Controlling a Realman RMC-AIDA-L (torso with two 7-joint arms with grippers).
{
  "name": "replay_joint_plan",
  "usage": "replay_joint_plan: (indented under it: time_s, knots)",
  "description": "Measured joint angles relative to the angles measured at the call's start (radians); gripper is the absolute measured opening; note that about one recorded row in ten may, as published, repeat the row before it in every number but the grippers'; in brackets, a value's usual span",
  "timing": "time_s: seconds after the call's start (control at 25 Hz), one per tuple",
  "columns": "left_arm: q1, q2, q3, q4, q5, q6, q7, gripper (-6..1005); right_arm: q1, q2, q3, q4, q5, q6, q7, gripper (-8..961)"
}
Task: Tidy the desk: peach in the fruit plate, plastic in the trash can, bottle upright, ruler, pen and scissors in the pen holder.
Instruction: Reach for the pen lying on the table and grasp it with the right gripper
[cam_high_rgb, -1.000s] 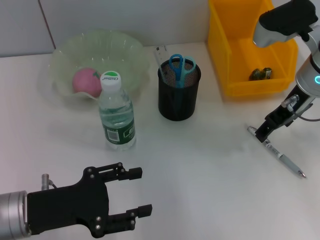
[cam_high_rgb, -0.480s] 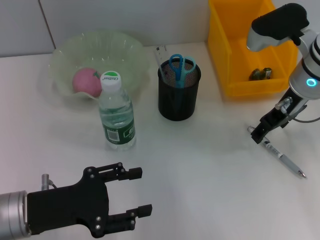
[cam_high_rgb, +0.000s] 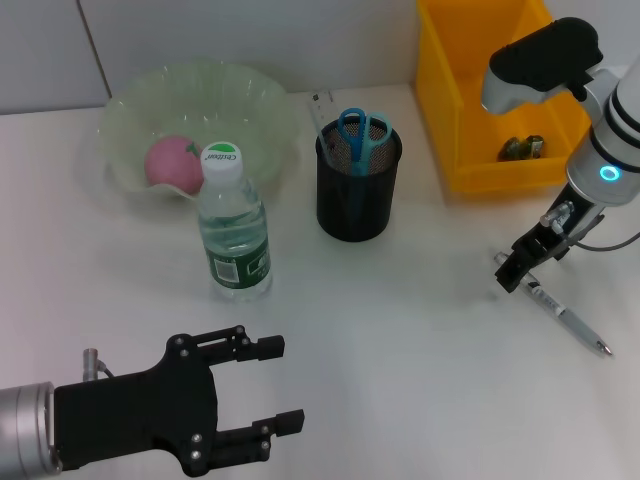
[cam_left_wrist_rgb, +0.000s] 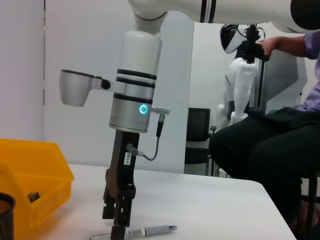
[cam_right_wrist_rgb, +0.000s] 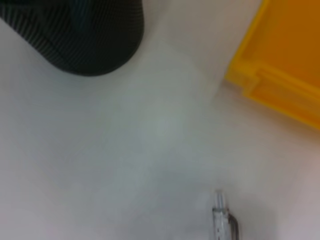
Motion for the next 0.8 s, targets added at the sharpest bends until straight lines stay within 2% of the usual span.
replay_joint_plan:
  time_s: [0.8]
  knots:
    - [-0.001,0.0,0.0,-0.007,0.0,-0.003,0.0,694,0.003,0.003,-0.004,0.03,0.0,0.032,0.0,830]
